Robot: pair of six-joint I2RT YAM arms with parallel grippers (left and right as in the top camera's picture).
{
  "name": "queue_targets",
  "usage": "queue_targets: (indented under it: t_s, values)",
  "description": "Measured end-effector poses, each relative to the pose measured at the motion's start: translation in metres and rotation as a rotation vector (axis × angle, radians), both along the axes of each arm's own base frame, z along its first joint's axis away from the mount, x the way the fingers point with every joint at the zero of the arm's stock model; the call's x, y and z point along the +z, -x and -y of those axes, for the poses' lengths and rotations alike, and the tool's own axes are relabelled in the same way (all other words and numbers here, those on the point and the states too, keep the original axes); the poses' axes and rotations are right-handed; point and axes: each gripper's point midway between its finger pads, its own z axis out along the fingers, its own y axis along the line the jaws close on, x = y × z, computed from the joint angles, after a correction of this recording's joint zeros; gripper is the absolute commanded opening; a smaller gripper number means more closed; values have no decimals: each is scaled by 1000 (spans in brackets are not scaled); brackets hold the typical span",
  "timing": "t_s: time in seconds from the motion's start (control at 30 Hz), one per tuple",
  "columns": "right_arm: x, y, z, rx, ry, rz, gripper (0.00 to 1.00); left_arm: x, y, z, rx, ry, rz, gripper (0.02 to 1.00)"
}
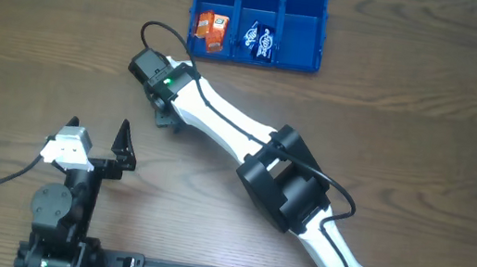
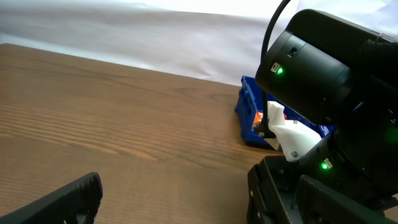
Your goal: Sort Candies Into Trays
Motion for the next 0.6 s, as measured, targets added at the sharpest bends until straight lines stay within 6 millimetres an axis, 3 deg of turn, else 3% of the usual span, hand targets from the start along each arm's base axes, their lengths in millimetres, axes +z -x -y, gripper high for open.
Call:
queue_targets:
  t_s: [0.2,0.3,0.47,0.6]
  values:
    - [-1,-3,-5,-20,-24,6,514,0,0,0,0,0,0,998]
    - [-9,-4,-6,-36,-25,5,439,0,0,0,0,0,0,998]
    - [-9,-7,-7,-64,-36,11,218,0,0,0,0,0,0,996]
    - [-9,-6,-6,-70,-33,9,167,0,0,0,0,0,0,998]
